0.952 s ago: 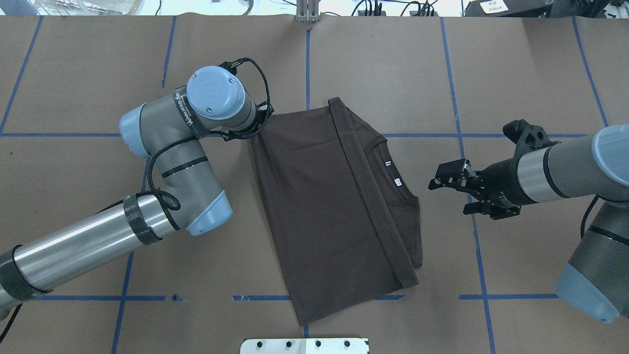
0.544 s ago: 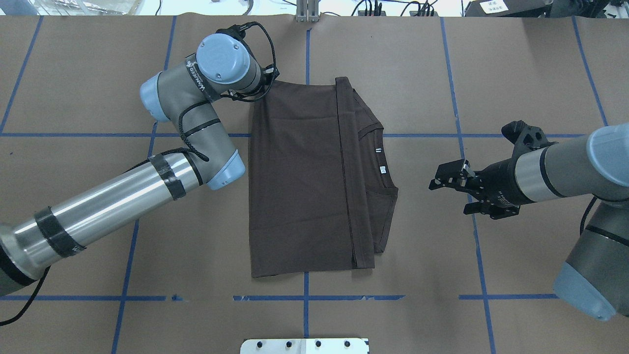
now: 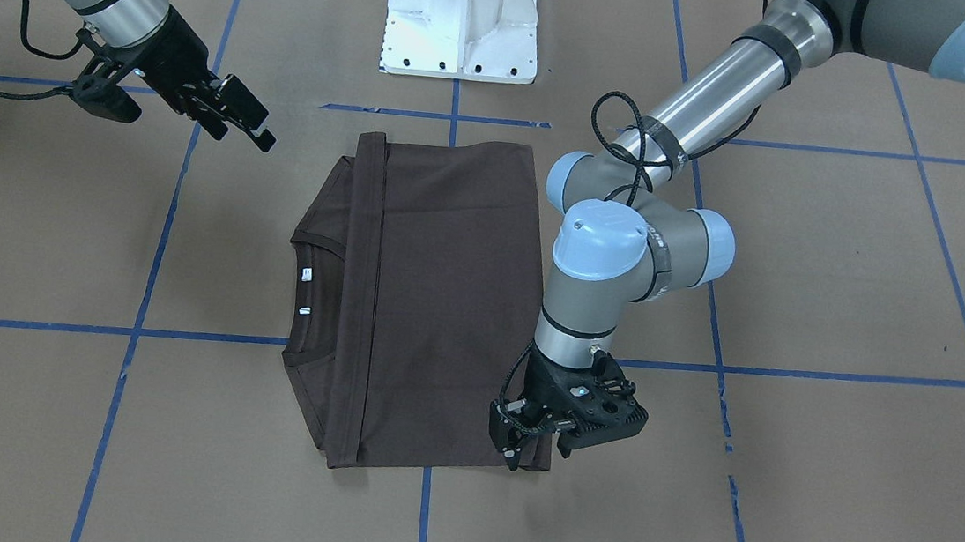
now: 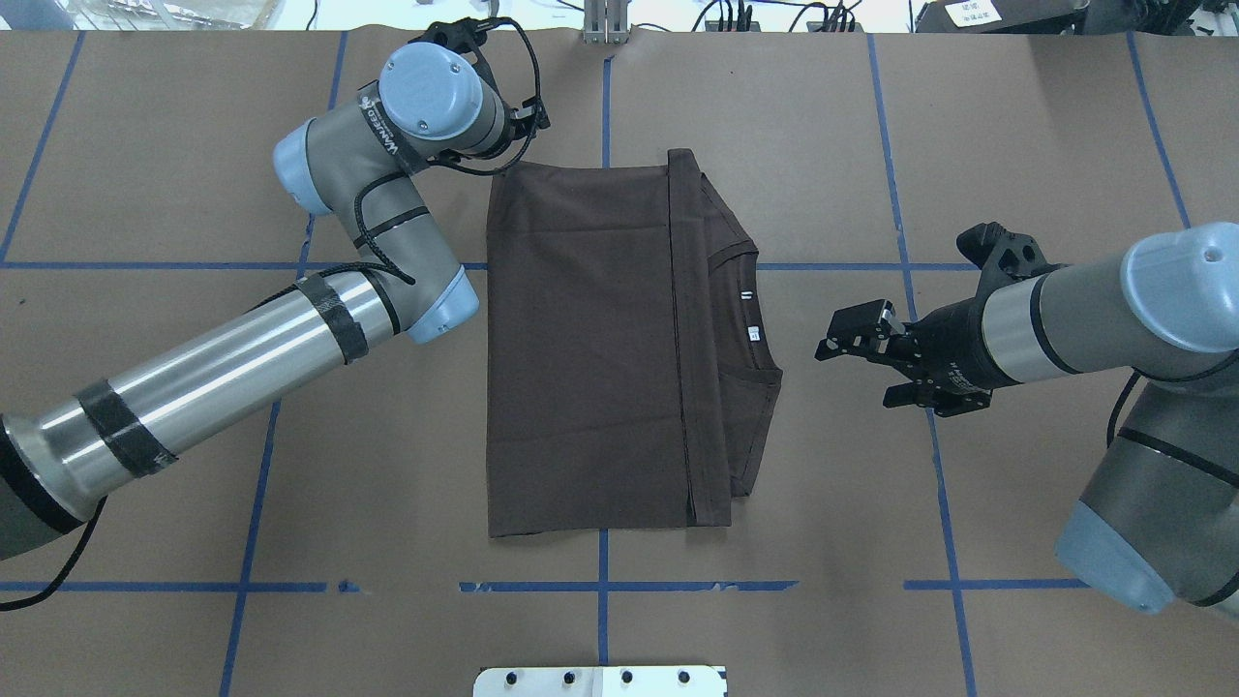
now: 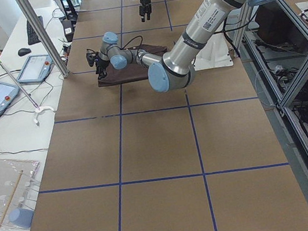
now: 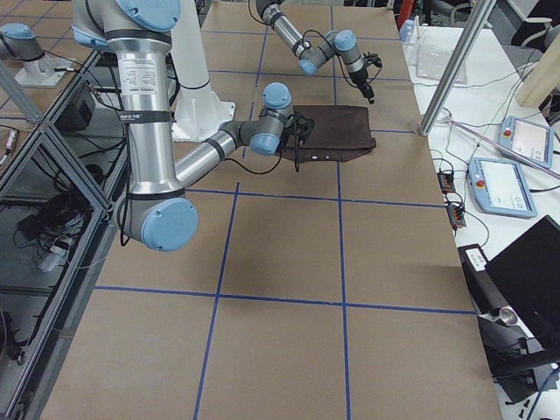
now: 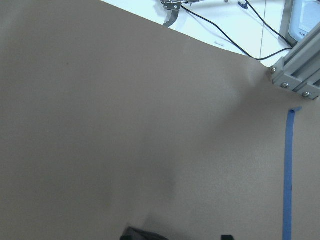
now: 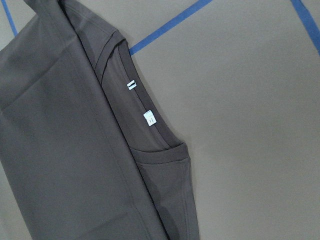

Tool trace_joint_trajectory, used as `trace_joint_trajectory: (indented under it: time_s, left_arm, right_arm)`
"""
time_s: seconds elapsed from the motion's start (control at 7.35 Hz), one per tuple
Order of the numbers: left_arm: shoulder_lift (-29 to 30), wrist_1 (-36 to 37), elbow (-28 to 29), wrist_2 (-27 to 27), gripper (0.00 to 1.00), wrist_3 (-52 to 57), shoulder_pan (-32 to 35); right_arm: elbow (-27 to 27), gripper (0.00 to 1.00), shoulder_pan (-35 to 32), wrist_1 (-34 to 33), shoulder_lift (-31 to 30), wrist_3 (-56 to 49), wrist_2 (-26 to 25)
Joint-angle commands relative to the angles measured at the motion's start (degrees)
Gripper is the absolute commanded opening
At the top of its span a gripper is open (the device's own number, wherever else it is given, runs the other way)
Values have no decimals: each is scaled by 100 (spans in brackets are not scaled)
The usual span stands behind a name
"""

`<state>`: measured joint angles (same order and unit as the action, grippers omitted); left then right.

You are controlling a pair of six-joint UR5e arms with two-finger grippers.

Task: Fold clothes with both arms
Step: 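Lower the right gripper onto the shirt's side edge and grasp it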

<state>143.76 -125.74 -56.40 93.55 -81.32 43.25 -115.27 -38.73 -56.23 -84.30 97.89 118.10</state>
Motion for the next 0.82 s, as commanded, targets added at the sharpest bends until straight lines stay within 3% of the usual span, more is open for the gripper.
trace_joint_trajectory:
  time_s: [0.0, 0.14, 0.27, 0.68]
  left_arm:
    - [-180, 23, -264, 432, 100, 221, 70]
    - [-590, 23, -850, 801, 100, 231, 70]
    - [-1047, 49, -1517, 822, 100, 266, 70]
    - [-1656, 917, -2856, 1139, 100, 721, 140]
  right_arm:
    - [170, 100, 67, -220, 254, -661, 11]
    - [284, 100, 67, -683, 621, -892, -7]
    - [381, 100, 172, -1323, 1086, -1025, -163]
    - [671, 100, 1312, -3248, 2345, -1691, -1532]
